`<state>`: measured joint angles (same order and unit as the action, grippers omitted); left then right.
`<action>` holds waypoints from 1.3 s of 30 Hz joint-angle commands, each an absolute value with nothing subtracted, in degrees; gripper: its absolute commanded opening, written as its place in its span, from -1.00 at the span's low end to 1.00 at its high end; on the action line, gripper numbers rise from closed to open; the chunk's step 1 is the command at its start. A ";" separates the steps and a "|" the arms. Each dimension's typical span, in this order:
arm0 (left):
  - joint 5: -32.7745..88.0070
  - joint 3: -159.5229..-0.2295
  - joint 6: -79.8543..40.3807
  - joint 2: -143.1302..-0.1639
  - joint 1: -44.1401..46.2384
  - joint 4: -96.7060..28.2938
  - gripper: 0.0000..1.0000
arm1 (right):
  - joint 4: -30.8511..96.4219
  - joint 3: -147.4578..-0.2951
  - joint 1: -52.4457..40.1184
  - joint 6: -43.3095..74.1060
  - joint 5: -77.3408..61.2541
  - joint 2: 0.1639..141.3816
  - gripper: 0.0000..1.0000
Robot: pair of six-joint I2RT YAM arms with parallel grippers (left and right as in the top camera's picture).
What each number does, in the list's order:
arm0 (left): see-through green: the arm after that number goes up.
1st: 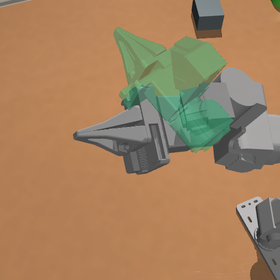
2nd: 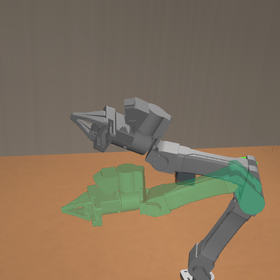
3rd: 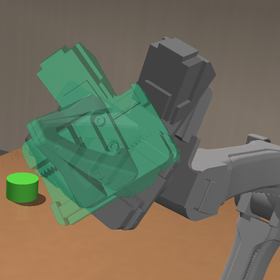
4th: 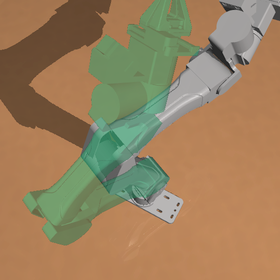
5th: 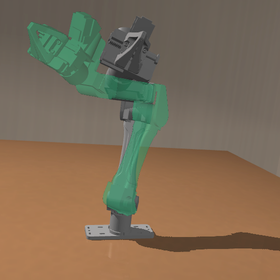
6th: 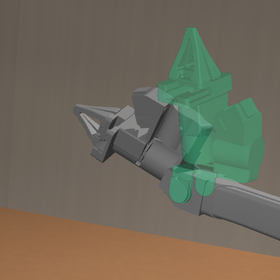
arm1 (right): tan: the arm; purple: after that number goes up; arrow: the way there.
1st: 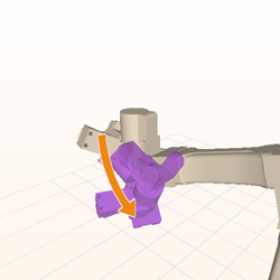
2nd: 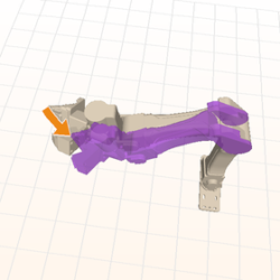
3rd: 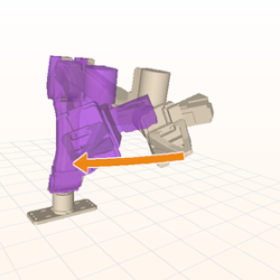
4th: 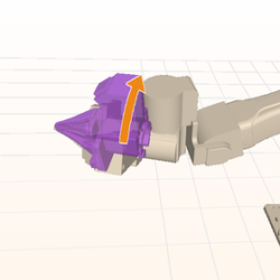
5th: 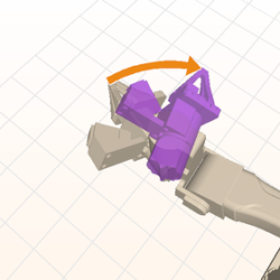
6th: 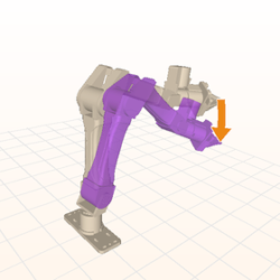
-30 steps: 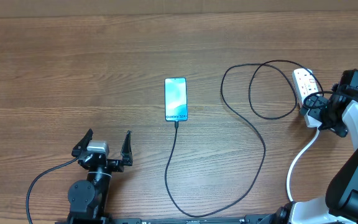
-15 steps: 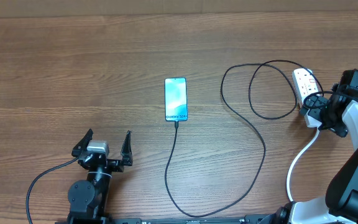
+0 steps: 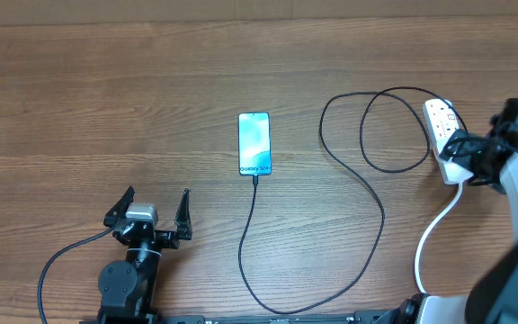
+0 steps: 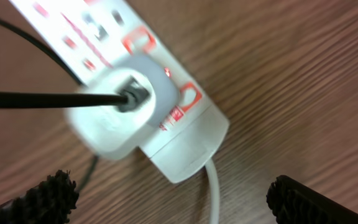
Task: Plug charger to phone and switch on socket
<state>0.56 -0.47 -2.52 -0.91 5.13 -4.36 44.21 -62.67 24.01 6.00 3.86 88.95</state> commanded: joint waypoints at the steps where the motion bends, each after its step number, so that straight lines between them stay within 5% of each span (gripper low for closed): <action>1: -0.21 -0.30 -1.23 -0.25 4.78 -4.47 1.00 | 43.86 -63.75 23.97 5.89 4.40 77.47 1.00; 9: -0.21 -0.30 -1.23 -0.25 4.78 -4.47 0.99 | 43.88 -63.75 23.97 5.89 4.43 64.77 1.00; 24: -0.21 -0.30 -1.23 -0.25 4.78 -4.47 1.00 | 44.10 -63.70 23.62 5.89 4.40 65.91 1.00; 39: -0.21 -0.30 -1.26 -0.25 4.78 -4.47 1.00 | 44.10 -63.70 8.62 5.89 4.40 63.29 1.00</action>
<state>0.56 -0.47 -2.55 -0.91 5.13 -4.36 44.18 -62.81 11.84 5.98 3.99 65.06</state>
